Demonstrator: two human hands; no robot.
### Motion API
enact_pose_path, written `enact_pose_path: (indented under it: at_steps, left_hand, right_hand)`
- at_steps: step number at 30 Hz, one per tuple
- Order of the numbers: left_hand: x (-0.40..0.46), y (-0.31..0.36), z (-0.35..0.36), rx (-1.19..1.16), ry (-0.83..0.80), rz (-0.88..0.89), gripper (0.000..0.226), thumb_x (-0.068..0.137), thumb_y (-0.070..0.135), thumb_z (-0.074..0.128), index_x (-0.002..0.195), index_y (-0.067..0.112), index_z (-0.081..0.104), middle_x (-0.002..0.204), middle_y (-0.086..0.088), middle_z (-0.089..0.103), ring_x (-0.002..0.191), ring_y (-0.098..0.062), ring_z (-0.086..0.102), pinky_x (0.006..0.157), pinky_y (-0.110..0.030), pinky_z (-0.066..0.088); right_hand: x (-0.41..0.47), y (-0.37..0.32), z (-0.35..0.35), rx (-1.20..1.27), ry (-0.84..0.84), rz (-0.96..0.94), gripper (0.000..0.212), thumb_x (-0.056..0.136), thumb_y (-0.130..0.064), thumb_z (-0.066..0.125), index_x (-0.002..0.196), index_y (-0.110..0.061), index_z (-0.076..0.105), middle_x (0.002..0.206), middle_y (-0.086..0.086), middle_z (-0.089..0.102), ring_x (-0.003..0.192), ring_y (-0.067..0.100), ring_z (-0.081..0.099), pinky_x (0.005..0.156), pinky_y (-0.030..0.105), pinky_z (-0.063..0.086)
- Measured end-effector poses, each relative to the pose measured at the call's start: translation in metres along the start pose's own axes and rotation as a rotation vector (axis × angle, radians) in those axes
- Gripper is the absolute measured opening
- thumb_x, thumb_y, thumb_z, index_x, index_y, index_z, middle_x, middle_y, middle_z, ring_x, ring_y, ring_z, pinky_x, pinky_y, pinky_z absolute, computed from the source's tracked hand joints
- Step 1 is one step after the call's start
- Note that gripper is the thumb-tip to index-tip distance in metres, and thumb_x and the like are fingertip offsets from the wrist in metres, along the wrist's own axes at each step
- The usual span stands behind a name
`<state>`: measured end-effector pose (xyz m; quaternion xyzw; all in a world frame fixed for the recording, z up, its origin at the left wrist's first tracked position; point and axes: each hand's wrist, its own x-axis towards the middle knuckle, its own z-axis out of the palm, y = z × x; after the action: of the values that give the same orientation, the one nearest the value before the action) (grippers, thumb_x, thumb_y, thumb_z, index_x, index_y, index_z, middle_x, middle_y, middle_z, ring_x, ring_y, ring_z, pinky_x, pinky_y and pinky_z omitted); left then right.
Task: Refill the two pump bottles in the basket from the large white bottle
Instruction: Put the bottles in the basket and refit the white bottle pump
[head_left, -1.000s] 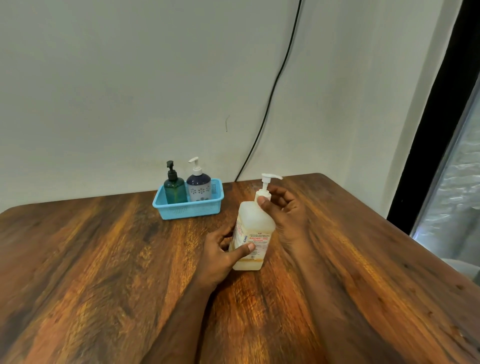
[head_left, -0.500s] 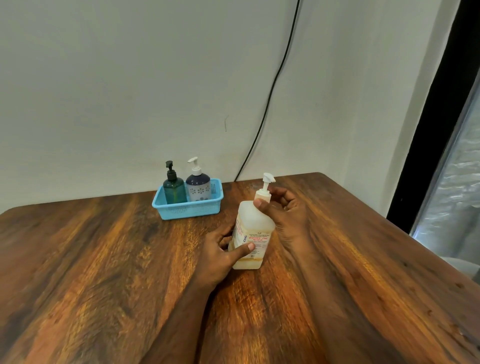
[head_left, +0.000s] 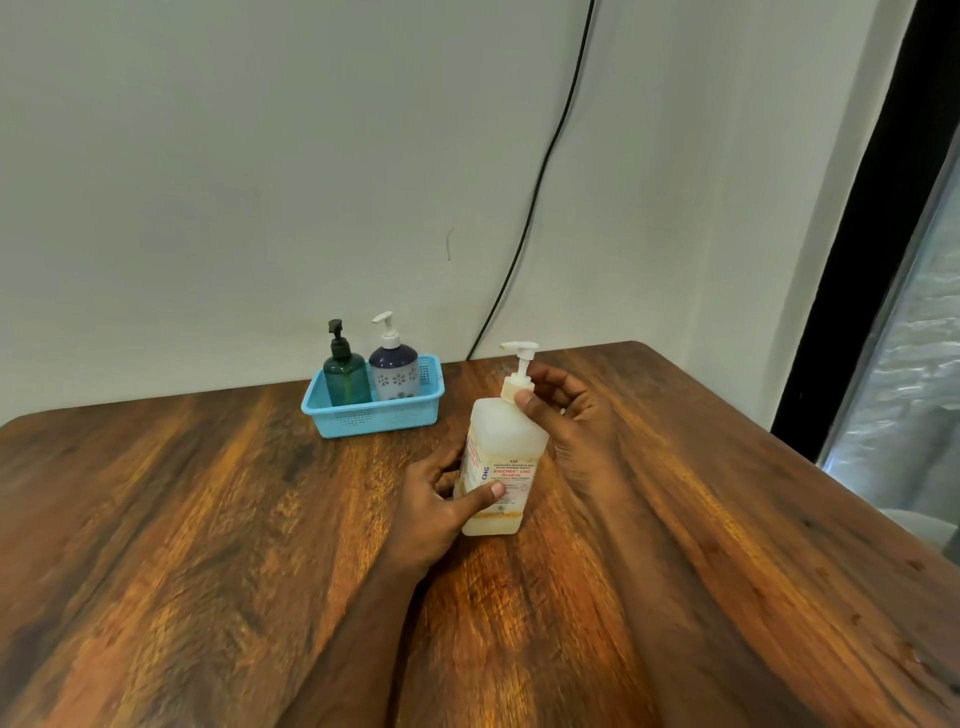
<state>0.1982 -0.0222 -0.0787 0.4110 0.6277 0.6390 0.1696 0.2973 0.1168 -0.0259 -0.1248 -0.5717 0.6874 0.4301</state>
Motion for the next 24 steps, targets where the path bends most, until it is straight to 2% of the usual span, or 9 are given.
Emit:
enact_pose_path:
  at_steps: [6, 9, 11, 13, 14, 16, 18, 20, 24]
  left_hand:
    - [0.0004, -0.0010, -0.0004, 0.002, -0.005, -0.002, 0.053, 0.073, 0.026, 0.082, 0.118, 0.043, 0.061, 0.119, 0.017, 0.072, 0.112, -0.009, 0.068, 0.089, -0.032, 0.058]
    - [0.0005, -0.0010, 0.0005, 0.014, 0.002, 0.004, 0.052, 0.075, 0.021, 0.082, 0.117, 0.043, 0.061, 0.118, 0.014, 0.073, 0.111, -0.009, 0.069, 0.092, -0.037, 0.057]
    - [0.0010, -0.0012, 0.0009, 0.009, 0.009, -0.005, 0.052, 0.075, 0.022, 0.083, 0.116, 0.045, 0.061, 0.118, 0.015, 0.073, 0.112, -0.010, 0.069, 0.094, -0.042, 0.057]
    - [0.0021, -0.0030, 0.0002, 0.003, 0.010, -0.018, 0.051, 0.076, 0.022, 0.085, 0.115, 0.046, 0.063, 0.120, 0.014, 0.072, 0.113, -0.011, 0.068, 0.095, -0.045, 0.056]
    - [0.0021, -0.0028, 0.0001, -0.001, 0.008, -0.020, 0.051, 0.075, 0.022, 0.085, 0.116, 0.045, 0.063, 0.120, 0.013, 0.072, 0.113, -0.012, 0.069, 0.095, -0.045, 0.057]
    - [0.0016, -0.0026, 0.0004, -0.007, 0.006, -0.010, 0.052, 0.073, 0.022, 0.083, 0.118, 0.040, 0.063, 0.119, 0.012, 0.073, 0.111, -0.012, 0.070, 0.091, -0.038, 0.058]
    - [0.0015, -0.0024, 0.0005, 0.001, 0.003, 0.000, 0.053, 0.075, 0.018, 0.082, 0.120, 0.038, 0.061, 0.117, 0.016, 0.073, 0.109, -0.009, 0.070, 0.083, -0.026, 0.058]
    - [0.0012, -0.0031, -0.0002, 0.003, -0.001, -0.001, 0.053, 0.079, 0.011, 0.081, 0.119, 0.039, 0.060, 0.114, 0.021, 0.073, 0.106, -0.005, 0.070, 0.078, -0.020, 0.057]
    - [0.0016, -0.0051, -0.0018, 0.012, 0.006, -0.009, 0.054, 0.079, 0.012, 0.081, 0.119, 0.041, 0.058, 0.111, 0.023, 0.073, 0.106, -0.002, 0.069, 0.077, -0.020, 0.057]
  right_hand:
    - [0.0001, 0.0024, 0.0063, 0.046, 0.044, -0.028, 0.037, 0.076, 0.002, 0.080, 0.107, -0.011, 0.065, 0.110, 0.012, 0.072, 0.093, 0.018, 0.072, 0.071, 0.028, 0.058]
    - [0.0012, 0.0042, 0.0073, 0.003, 0.050, -0.028, 0.046, 0.074, -0.006, 0.083, 0.115, -0.012, 0.062, 0.111, 0.010, 0.072, 0.096, 0.020, 0.071, 0.072, 0.028, 0.058]
    - [0.0027, 0.0067, 0.0062, -0.042, 0.057, -0.014, 0.050, 0.073, -0.013, 0.086, 0.117, -0.016, 0.062, 0.111, 0.005, 0.072, 0.100, 0.020, 0.070, 0.077, 0.033, 0.060]
    - [0.0032, 0.0078, 0.0045, -0.093, 0.052, -0.001, 0.043, 0.076, -0.017, 0.084, 0.115, -0.018, 0.066, 0.112, 0.004, 0.073, 0.101, 0.020, 0.071, 0.080, 0.036, 0.060]
    - [0.0030, 0.0071, 0.0034, -0.092, 0.042, 0.007, 0.037, 0.080, -0.017, 0.081, 0.114, -0.017, 0.066, 0.111, 0.004, 0.073, 0.099, 0.019, 0.071, 0.077, 0.033, 0.060]
    - [0.0018, 0.0047, 0.0016, -0.012, -0.006, 0.032, 0.030, 0.091, -0.012, 0.069, 0.120, -0.013, 0.065, 0.110, 0.004, 0.074, 0.094, 0.014, 0.073, 0.072, 0.026, 0.058]
    - [0.0017, 0.0032, 0.0006, 0.042, -0.064, 0.048, 0.031, 0.096, -0.009, 0.059, 0.127, -0.010, 0.063, 0.112, 0.003, 0.074, 0.096, 0.015, 0.072, 0.073, 0.025, 0.057]
    - [0.0019, 0.0036, 0.0018, 0.027, -0.076, 0.038, 0.030, 0.095, -0.008, 0.061, 0.125, -0.009, 0.065, 0.113, 0.004, 0.074, 0.098, 0.016, 0.072, 0.074, 0.026, 0.057]
    - [0.0007, 0.0026, 0.0067, 0.027, -0.009, 0.038, 0.031, 0.085, -0.006, 0.072, 0.116, -0.009, 0.068, 0.108, 0.006, 0.074, 0.092, 0.015, 0.073, 0.069, 0.026, 0.058]
